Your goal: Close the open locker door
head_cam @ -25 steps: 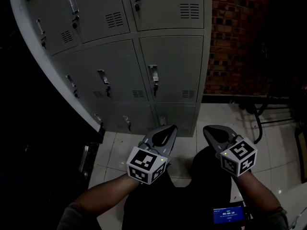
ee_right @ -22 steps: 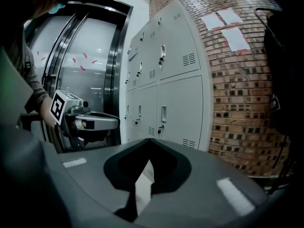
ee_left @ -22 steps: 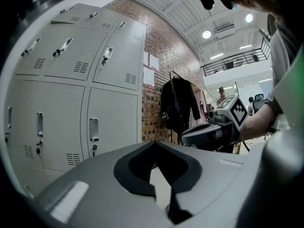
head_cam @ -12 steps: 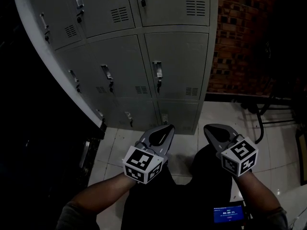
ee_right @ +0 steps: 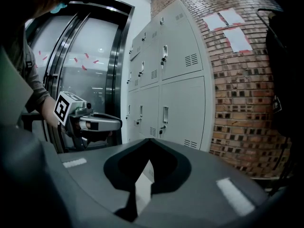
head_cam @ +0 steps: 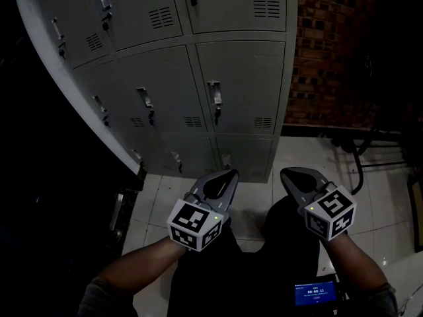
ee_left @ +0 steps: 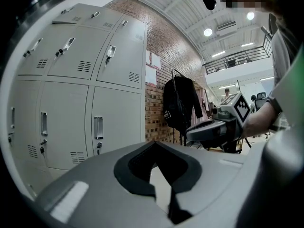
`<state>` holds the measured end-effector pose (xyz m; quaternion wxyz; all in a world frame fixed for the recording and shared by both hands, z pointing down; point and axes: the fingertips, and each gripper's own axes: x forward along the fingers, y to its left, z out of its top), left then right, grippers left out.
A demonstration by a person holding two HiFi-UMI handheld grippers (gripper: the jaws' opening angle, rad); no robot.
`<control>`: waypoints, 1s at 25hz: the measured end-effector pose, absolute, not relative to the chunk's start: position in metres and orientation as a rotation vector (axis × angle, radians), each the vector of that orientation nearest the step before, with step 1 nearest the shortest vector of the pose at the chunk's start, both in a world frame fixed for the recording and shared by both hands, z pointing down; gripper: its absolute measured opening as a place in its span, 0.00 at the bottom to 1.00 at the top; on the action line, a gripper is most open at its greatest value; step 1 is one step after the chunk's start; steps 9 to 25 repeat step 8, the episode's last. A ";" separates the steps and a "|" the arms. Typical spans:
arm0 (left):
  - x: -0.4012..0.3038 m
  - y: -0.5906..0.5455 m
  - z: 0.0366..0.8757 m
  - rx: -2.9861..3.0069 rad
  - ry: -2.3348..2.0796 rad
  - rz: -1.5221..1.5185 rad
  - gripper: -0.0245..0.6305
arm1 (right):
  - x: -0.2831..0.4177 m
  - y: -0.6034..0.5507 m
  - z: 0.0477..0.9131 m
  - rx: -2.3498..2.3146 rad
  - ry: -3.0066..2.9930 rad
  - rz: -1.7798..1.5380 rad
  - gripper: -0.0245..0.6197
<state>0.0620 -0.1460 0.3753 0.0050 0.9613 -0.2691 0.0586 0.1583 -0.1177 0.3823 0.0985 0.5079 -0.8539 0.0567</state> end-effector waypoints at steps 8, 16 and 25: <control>0.059 -0.150 0.375 3.018 -0.864 0.188 0.03 | 0.158 -0.119 0.383 1.502 -2.527 0.170 0.05; 0.059 -0.150 0.375 3.018 -0.864 0.188 0.03 | 0.158 -0.119 0.383 1.502 -2.527 0.170 0.05; 0.059 -0.150 0.375 3.018 -0.864 0.188 0.03 | 0.158 -0.119 0.383 1.502 -2.527 0.170 0.05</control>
